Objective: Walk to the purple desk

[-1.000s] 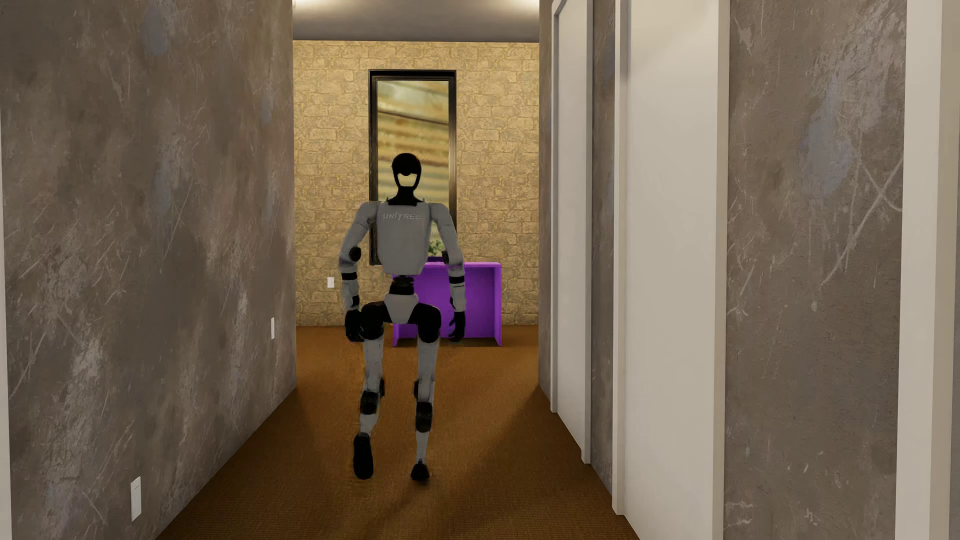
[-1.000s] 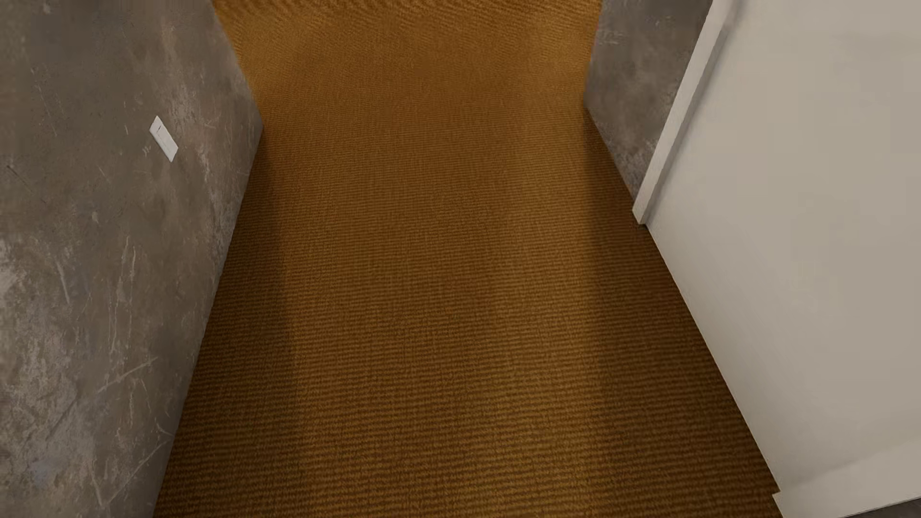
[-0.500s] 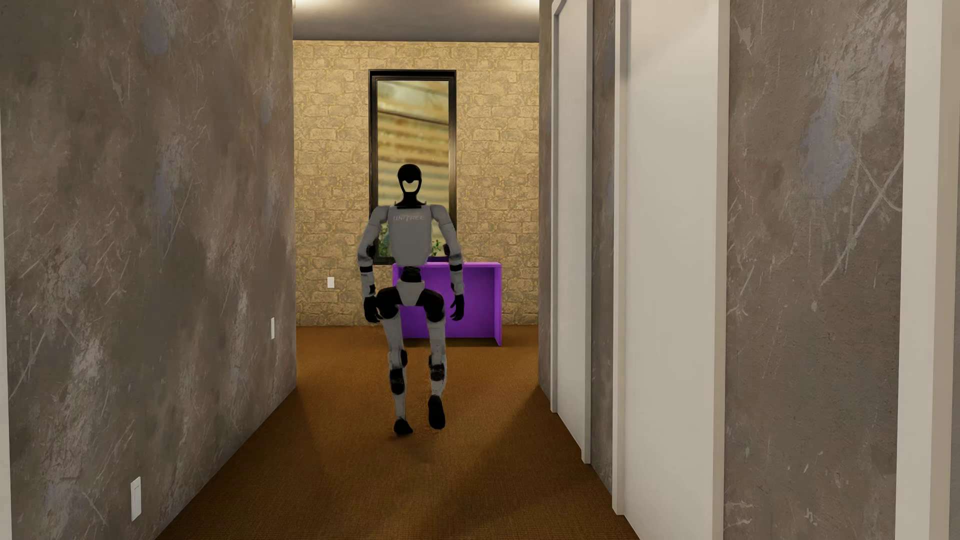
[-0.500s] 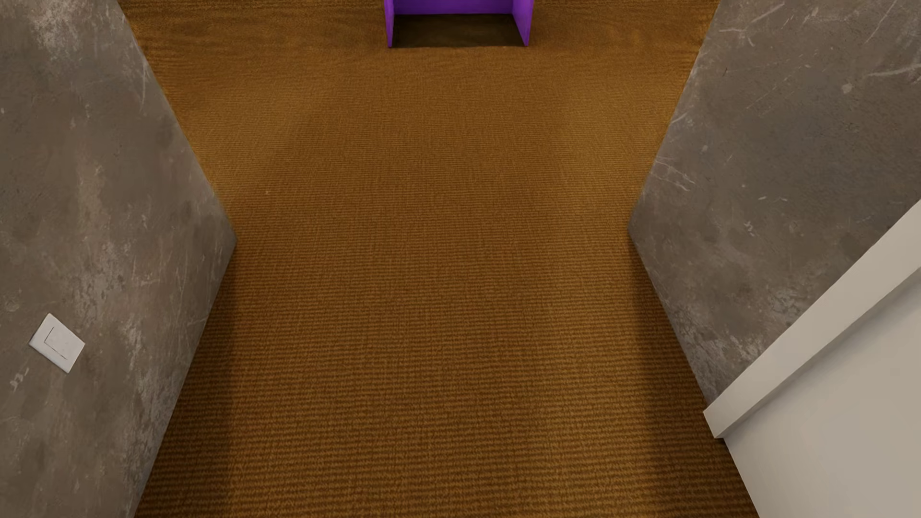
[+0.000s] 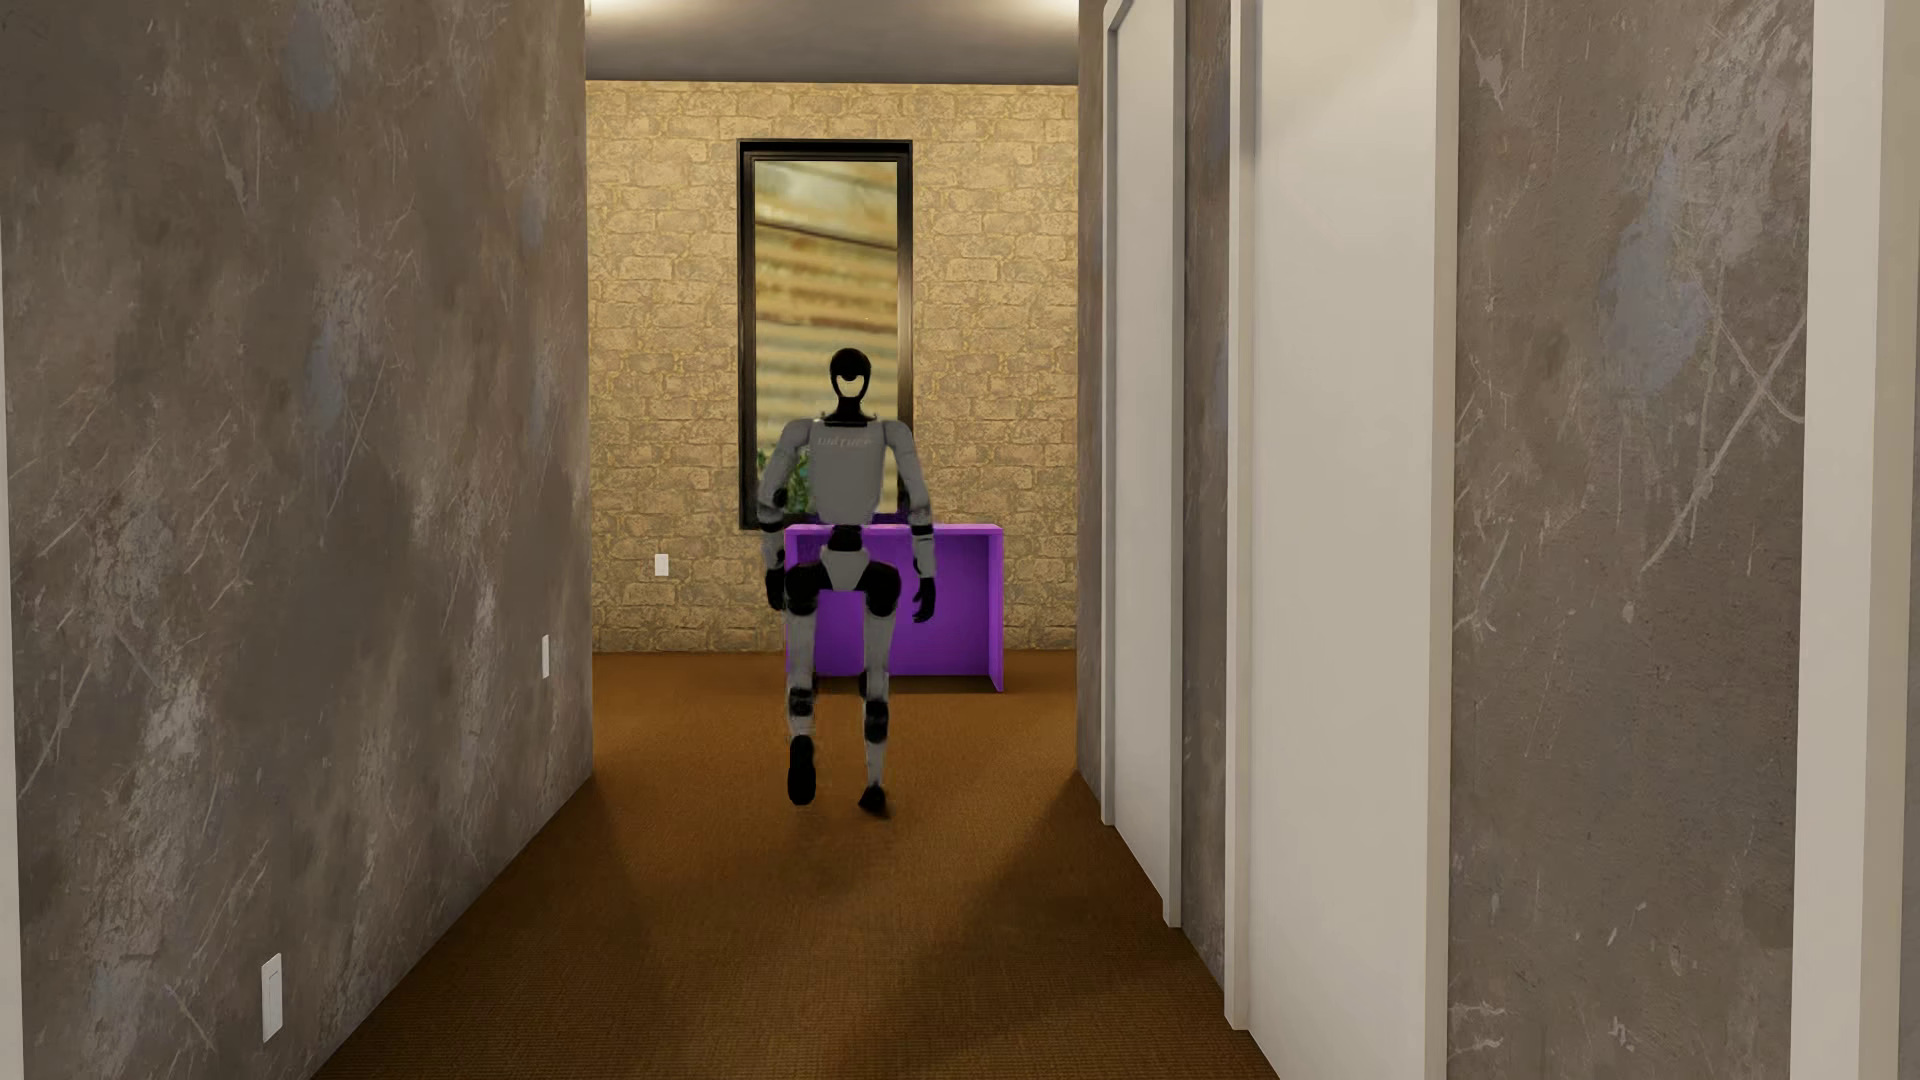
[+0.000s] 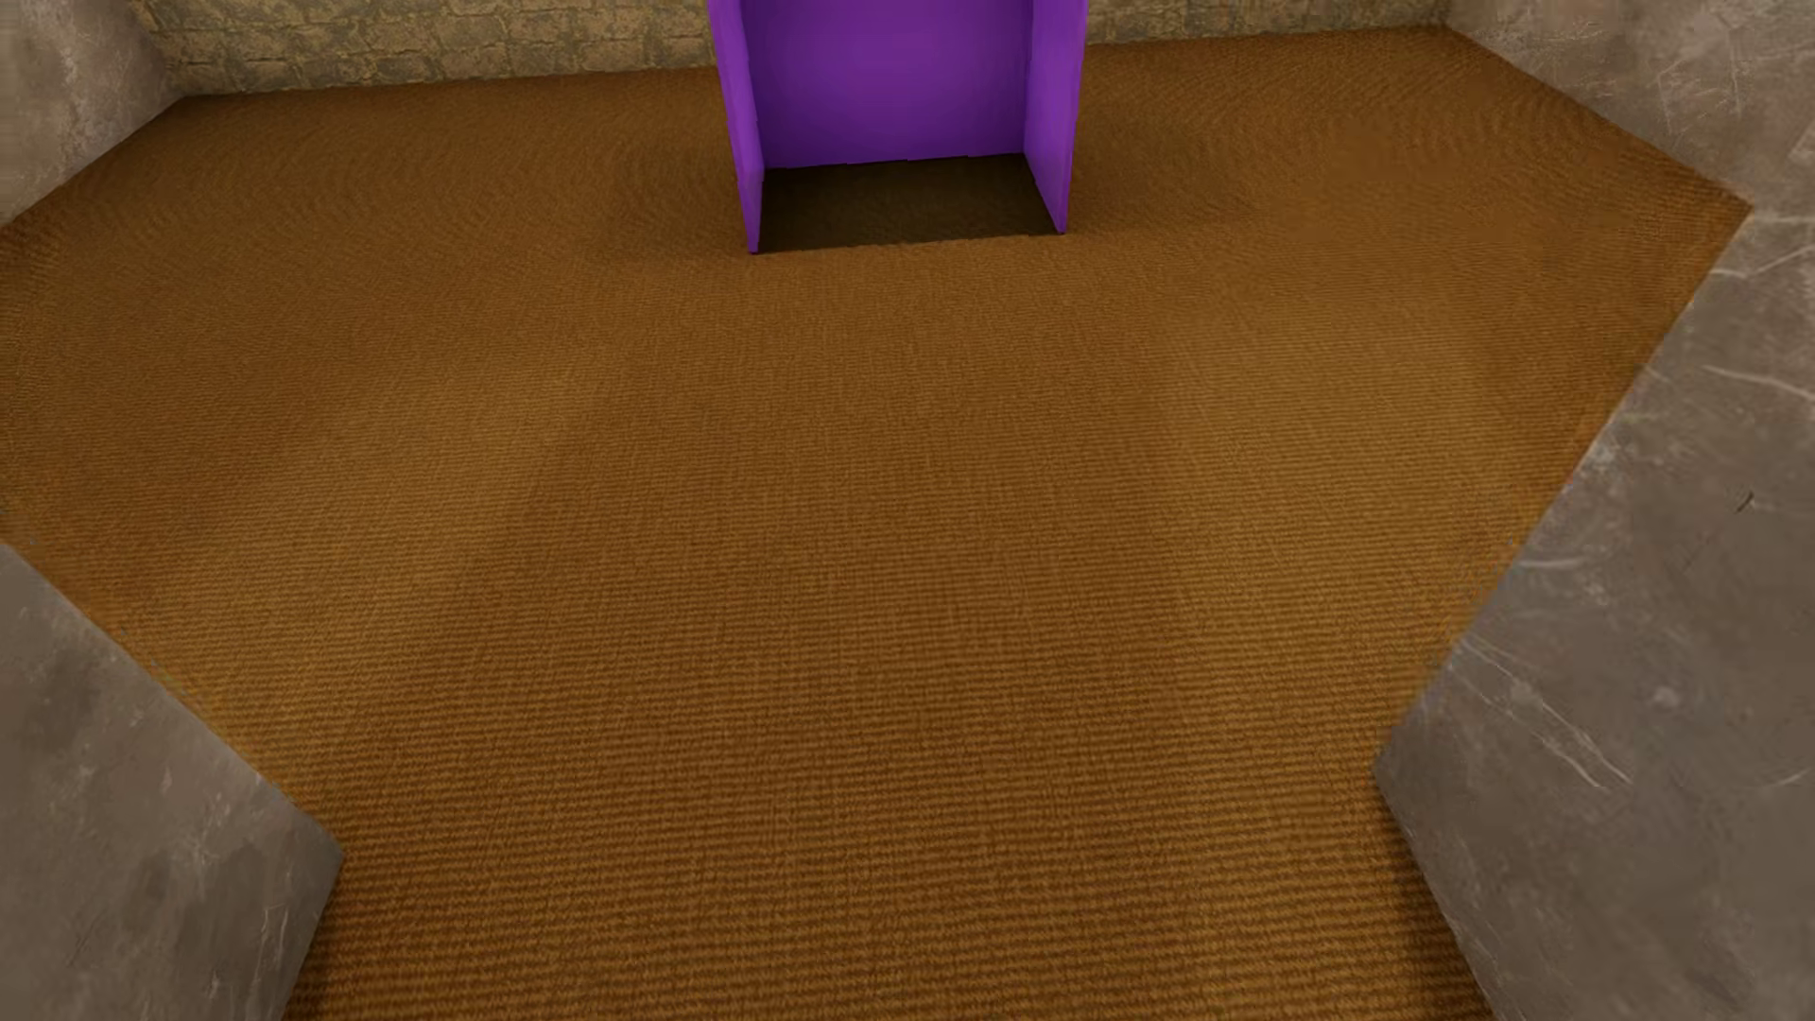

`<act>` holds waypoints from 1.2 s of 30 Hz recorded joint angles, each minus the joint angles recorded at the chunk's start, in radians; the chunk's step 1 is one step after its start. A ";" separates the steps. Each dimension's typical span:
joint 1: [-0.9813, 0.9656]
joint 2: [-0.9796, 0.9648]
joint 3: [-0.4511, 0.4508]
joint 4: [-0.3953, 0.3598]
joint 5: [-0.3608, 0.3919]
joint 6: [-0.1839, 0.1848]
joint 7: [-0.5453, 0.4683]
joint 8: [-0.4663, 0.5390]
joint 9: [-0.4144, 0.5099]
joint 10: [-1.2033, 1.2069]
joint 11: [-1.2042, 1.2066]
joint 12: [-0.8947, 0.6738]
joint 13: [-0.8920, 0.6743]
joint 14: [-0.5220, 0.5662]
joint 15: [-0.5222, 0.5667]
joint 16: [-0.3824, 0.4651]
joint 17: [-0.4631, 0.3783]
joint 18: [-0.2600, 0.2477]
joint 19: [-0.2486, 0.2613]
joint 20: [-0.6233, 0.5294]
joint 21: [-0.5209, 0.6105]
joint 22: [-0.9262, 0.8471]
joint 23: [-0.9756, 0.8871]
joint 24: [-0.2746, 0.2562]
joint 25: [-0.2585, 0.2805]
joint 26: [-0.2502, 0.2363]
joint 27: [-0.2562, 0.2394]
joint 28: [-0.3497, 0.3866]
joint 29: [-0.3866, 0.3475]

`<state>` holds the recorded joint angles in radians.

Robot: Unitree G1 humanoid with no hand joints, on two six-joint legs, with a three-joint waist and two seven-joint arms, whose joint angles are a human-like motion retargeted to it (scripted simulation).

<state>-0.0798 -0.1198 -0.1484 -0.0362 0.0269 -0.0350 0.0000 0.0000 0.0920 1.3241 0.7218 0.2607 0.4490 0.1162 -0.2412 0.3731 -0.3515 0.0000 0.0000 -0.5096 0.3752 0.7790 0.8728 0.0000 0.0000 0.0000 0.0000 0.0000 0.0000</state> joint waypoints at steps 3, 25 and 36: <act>-0.204 0.254 0.182 -0.046 -0.039 -0.049 0.000 0.000 0.005 -0.522 -0.147 0.117 -0.115 0.163 0.012 0.003 -0.002 0.000 0.000 -0.194 -0.065 0.165 -0.301 0.000 0.000 0.000 0.000 0.000 0.000; 0.432 -0.322 -0.159 -0.038 -0.173 -0.008 0.000 0.000 -0.070 -0.750 -0.070 -0.188 0.102 -0.407 0.198 0.037 -0.011 0.000 0.000 0.206 0.122 -0.329 0.150 0.000 0.000 0.000 0.000 0.000 0.000; -0.051 0.313 0.115 0.015 -0.057 -0.016 0.000 0.000 -0.058 -0.899 -0.225 0.123 -0.141 0.068 0.248 -0.019 -0.011 0.000 0.000 -0.219 -0.106 0.311 -0.343 0.000 0.000 0.000 0.000 0.000 0.000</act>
